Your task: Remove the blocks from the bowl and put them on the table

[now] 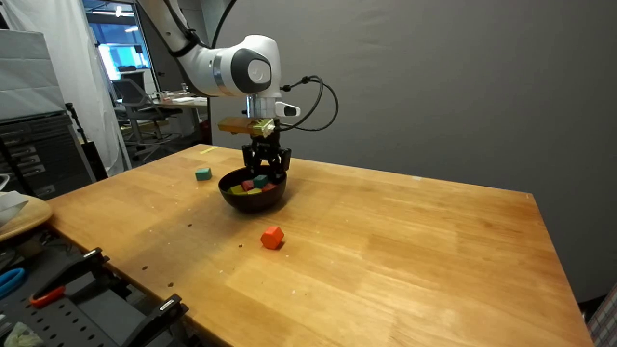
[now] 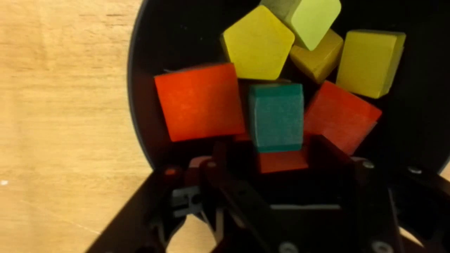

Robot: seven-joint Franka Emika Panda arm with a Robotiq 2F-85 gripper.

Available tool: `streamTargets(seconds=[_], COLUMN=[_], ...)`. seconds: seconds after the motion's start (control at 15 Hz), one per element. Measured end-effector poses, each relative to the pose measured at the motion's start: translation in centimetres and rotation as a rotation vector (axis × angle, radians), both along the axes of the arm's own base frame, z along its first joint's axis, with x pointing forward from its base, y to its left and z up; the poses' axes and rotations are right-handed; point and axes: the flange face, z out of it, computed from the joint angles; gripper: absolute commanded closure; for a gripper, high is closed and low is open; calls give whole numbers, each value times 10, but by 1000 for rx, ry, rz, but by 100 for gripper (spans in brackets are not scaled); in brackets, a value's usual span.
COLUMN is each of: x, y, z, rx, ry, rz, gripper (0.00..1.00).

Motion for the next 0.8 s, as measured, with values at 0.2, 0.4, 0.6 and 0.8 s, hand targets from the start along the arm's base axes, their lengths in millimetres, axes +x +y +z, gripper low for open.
streamTargets(seconds=[0.2, 0.4, 0.6, 0.8], x=[0, -1, -2, -7], y=[-7, -13, -28, -41], z=[0, 3, 17, 31], rx=[10, 21, 41, 65], ry=[2, -2, -18, -29], rz=[-26, -53, -104, -148], gripper=[32, 33, 36, 33])
